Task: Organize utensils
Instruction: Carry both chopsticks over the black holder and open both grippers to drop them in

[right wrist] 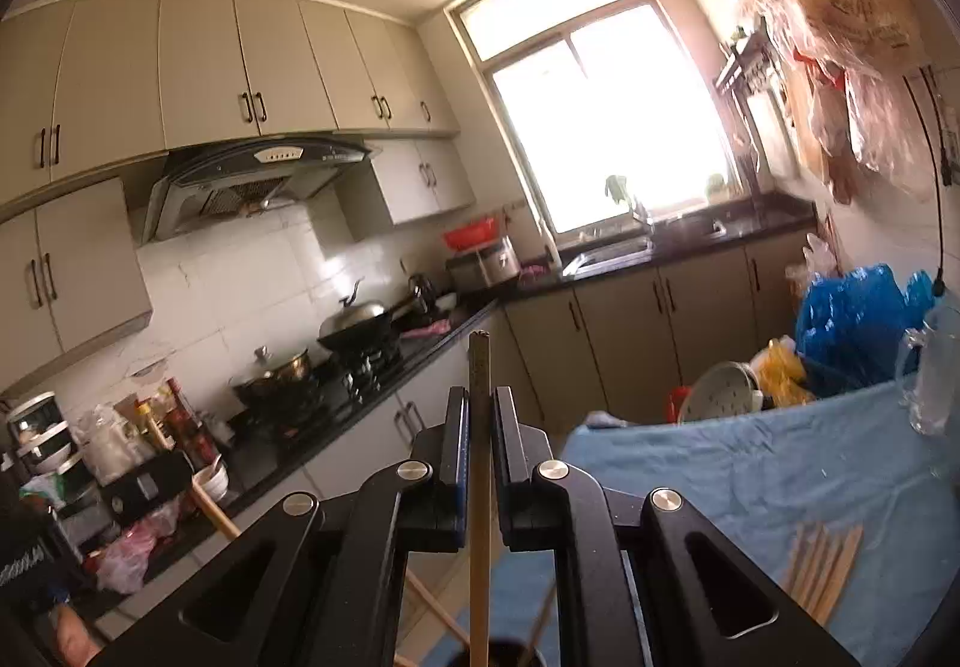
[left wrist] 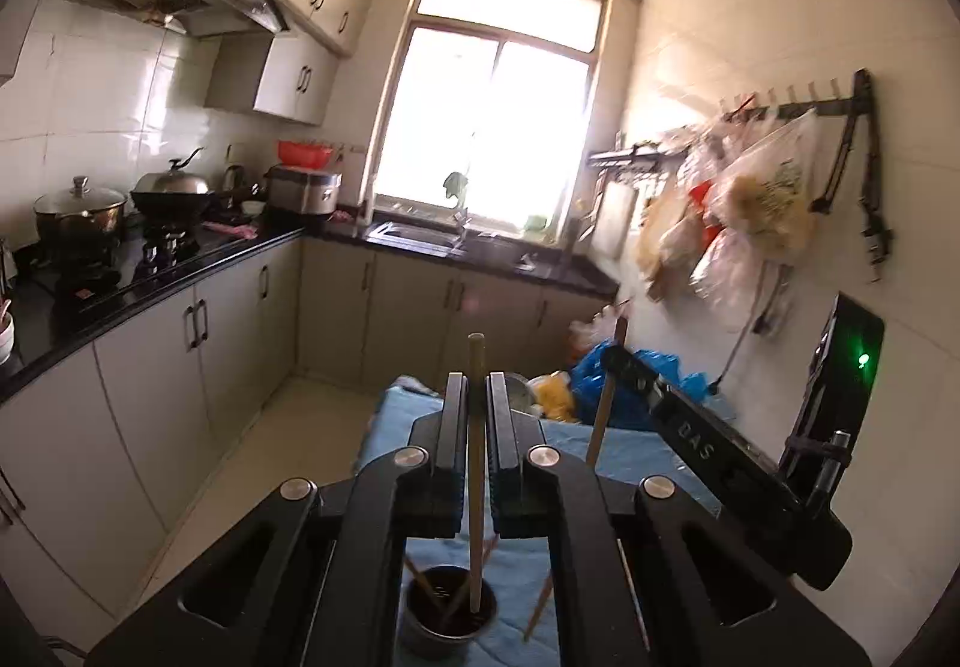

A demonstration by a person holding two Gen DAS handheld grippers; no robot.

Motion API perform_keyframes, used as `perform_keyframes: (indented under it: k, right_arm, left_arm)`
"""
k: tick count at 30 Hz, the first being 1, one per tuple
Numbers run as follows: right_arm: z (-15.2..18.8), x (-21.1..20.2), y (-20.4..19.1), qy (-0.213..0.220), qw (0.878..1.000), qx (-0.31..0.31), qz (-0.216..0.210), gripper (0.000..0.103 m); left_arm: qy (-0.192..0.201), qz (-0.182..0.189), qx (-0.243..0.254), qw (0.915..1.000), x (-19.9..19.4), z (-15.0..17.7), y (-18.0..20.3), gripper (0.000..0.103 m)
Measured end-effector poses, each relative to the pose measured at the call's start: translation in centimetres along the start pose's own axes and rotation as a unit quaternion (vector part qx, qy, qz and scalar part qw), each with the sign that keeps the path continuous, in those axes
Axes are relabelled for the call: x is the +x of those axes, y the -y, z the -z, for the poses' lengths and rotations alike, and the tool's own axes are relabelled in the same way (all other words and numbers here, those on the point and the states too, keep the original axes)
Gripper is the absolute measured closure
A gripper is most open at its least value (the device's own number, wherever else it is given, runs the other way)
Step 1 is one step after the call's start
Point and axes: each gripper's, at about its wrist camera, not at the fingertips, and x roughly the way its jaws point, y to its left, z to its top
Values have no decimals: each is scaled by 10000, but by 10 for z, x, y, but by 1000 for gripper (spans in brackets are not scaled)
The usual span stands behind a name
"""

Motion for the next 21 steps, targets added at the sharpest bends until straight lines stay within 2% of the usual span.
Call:
perform_keyframes:
  k: [4,11,15,18,20,21]
  right_arm:
    - [13,29,-6,114,9997,-121,163,96]
    - [50,64,1,-269,9977,-417,452,95]
    - [66,69,12,-555,9961,-441,529,95]
    - [73,69,18,-663,9952,-467,542,95]
    - [73,68,21,-690,9949,-458,575,89]
    - [71,67,23,-692,9951,-424,566,77]
  left_arm:
    - [-305,-200,-81,9993,36,13,-17,98]
    - [-858,-243,-153,9959,90,43,-27,98]
    - [-1086,-249,-168,9936,101,56,-26,98]
    - [-1079,-293,-214,9935,99,59,-25,98]
    - [-1030,-350,-240,9938,92,58,-25,97]
    - [-1007,-361,-259,9939,89,57,-25,97]
